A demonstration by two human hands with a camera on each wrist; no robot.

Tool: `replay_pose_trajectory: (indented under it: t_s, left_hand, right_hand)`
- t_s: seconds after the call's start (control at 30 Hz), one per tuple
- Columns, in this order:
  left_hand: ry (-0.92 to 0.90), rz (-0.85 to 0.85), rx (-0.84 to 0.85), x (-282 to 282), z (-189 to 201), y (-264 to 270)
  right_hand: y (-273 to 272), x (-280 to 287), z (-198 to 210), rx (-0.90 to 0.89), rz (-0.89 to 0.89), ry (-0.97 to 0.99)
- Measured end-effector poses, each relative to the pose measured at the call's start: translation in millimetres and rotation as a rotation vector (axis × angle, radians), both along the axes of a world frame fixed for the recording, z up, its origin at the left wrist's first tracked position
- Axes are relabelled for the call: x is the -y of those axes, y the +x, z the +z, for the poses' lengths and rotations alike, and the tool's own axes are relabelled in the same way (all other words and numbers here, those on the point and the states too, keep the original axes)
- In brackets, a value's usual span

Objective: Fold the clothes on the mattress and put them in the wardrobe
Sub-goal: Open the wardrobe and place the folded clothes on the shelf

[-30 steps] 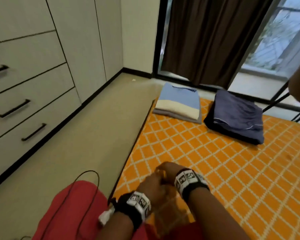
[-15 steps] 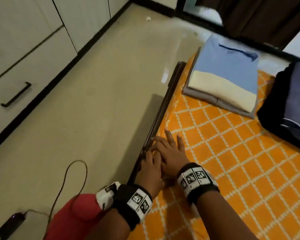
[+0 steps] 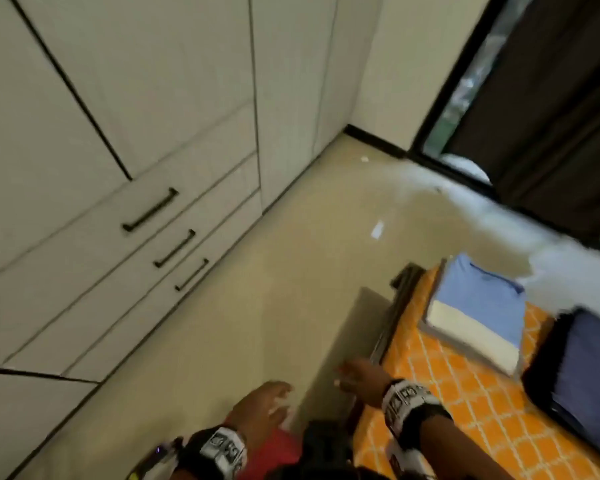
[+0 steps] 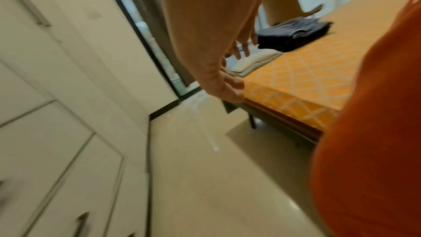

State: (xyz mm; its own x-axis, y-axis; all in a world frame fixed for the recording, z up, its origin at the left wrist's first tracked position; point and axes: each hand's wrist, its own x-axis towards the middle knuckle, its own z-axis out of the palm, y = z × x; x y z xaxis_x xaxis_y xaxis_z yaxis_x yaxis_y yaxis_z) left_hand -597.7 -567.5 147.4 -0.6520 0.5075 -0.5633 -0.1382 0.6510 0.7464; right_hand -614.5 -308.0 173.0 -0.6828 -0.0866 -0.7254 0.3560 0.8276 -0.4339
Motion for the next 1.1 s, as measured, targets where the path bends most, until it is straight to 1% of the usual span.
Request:
replay_pose_trajectory:
  t_s: [0.07, 0.17, 0.23, 0.3, 0.4, 0.47, 0.57, 0.67, 0.77, 0.83, 0.9, 0.97, 1.03, 1.1]
  left_hand:
    - [-0.017, 0.164, -0.083, 42, 36, -31]
    - [-0.009, 0.367, -0.191, 86, 98, -80]
    - [0.008, 0.447, -0.318, 102, 126, -113]
    - [0.038, 0.472, -0.412, 108, 156, -141]
    - [0.116, 0.52, -0.501, 115, 203, -178]
    - [0.168, 0.571, -0.58, 122, 236, -201]
    - [0.163, 0.653, -0.764, 138, 280, -241]
    - [0.133, 0.775, -0.916, 153, 319, -291]
    - [0.043, 0.999, -1.086, 164, 353, -343]
    - [0.031, 1.169, -1.212, 169, 377, -375]
    - [0.003, 1.284, -1.276, 171, 397, -403]
    - [0.007, 1.356, -1.318, 172, 406, -428]
    - [0.073, 1.424, -1.305, 171, 409, -443]
    - [0.092, 1.422, -1.301, 170, 406, -446]
  right_hand:
    - [-35, 15, 40, -0.061, 0.0, -0.069]
    - [-101, 33, 102, -0.272, 0.057, -0.094]
    - [-145, 42, 137, -0.438, 0.035, -0.132]
    - [-182, 54, 168, -0.551, 0.021, -0.195]
    - [-229, 74, 197, -0.624, 0.003, -0.328]
    - [-257, 93, 217, -0.651, 0.031, -0.389]
    - [-301, 131, 255, -0.669, 0.124, -0.436]
    - [-355, 175, 301, -0.756, 0.247, -0.48]
    - [-408, 218, 345, -0.841, 0.334, -0.504]
    - [-441, 246, 369, -0.87, 0.342, -0.557]
    - [-466, 271, 389, -0.897, 0.319, -0.633]
    - [-482, 297, 407, -0.906, 0.317, -0.734]
    - [-490, 321, 419, -0.893, 0.33, -0.851]
    - [-493, 341, 417, -0.842, 0.321, -0.945]
